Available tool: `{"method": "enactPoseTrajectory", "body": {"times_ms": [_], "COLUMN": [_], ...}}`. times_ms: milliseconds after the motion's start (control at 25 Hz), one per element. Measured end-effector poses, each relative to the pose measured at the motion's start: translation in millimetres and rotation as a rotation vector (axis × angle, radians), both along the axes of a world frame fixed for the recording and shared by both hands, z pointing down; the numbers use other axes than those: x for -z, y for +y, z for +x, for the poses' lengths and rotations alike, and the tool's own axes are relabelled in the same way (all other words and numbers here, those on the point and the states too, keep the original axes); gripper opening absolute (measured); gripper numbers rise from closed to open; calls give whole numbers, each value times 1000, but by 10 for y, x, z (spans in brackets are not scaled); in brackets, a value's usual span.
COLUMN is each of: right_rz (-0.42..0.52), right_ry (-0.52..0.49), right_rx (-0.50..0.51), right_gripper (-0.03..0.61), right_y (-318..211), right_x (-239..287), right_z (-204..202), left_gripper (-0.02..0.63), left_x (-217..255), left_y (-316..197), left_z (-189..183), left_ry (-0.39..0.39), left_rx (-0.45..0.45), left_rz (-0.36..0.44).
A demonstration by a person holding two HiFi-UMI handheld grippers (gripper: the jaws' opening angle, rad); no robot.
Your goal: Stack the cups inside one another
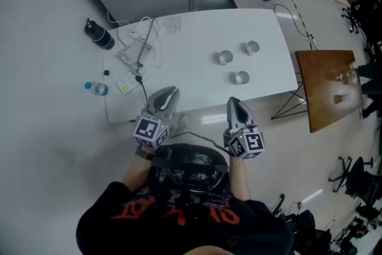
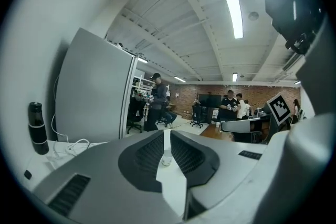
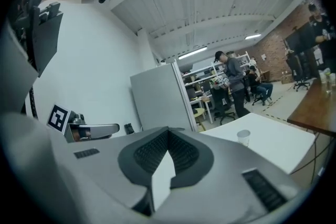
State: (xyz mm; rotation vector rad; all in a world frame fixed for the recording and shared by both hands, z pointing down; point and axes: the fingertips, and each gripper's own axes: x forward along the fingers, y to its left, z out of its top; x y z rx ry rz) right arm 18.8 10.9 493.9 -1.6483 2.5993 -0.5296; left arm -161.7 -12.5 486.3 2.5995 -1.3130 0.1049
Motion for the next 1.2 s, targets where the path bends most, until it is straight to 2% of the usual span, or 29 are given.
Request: {"method": "enactPoseTrajectory", "body": {"times_ms": [480, 640, 960, 1200], "right_rz": [-39, -60, -83, -47], "right_ry": [70, 103, 126, 283], "right_rx": [-157, -160, -19, 175], "right_gripper": [6, 6, 6, 8], "right_y": [-334, -392, -693, -932], "right_x": [-171, -342, -557, -664], "right_z": [344, 455, 706, 912], "left_gripper": [44, 44, 44, 44], "left_x": [-84, -85, -35, 16], "left_y": [-672, -807, -995, -994], "left_z": [213, 275, 554, 867], "left_ry": [47, 37, -24, 2], "left_rx": [-114, -120, 4, 133], "left_rz": [-16, -14, -10, -11]}}
